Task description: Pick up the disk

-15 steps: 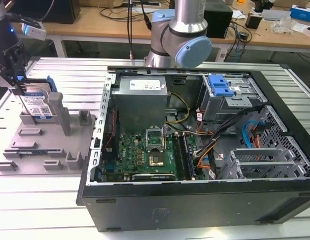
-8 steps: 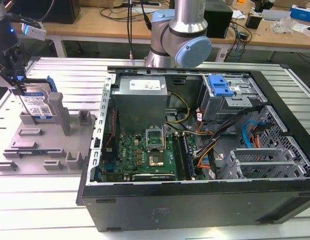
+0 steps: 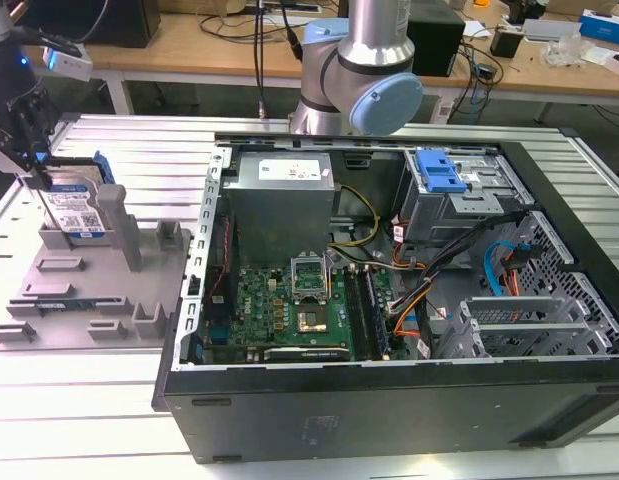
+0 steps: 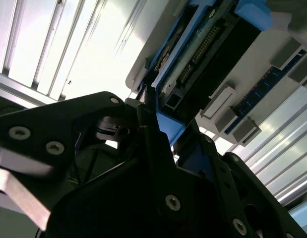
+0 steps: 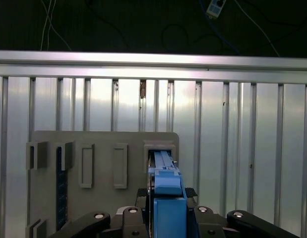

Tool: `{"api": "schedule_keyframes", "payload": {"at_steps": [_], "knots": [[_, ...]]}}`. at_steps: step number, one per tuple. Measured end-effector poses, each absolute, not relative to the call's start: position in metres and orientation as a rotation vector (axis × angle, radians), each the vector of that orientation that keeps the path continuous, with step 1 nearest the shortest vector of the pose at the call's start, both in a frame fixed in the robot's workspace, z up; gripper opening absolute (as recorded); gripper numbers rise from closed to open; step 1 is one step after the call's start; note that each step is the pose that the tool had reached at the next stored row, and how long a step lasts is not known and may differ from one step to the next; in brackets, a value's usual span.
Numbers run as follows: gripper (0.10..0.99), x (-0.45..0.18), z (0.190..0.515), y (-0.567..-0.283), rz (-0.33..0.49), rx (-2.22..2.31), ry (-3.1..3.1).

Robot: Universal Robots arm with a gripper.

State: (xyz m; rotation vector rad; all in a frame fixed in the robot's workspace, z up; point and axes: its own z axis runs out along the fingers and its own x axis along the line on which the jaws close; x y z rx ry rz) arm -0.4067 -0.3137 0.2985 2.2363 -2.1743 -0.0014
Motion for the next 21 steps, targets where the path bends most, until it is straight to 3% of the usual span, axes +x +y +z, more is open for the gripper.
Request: {"api": "schedule_keyframes", "payload": {"at_steps": [21], "knots": [[0.373,-0.4070,0.3079,-0.3153,-0.009,2.240,-2.178]]}}
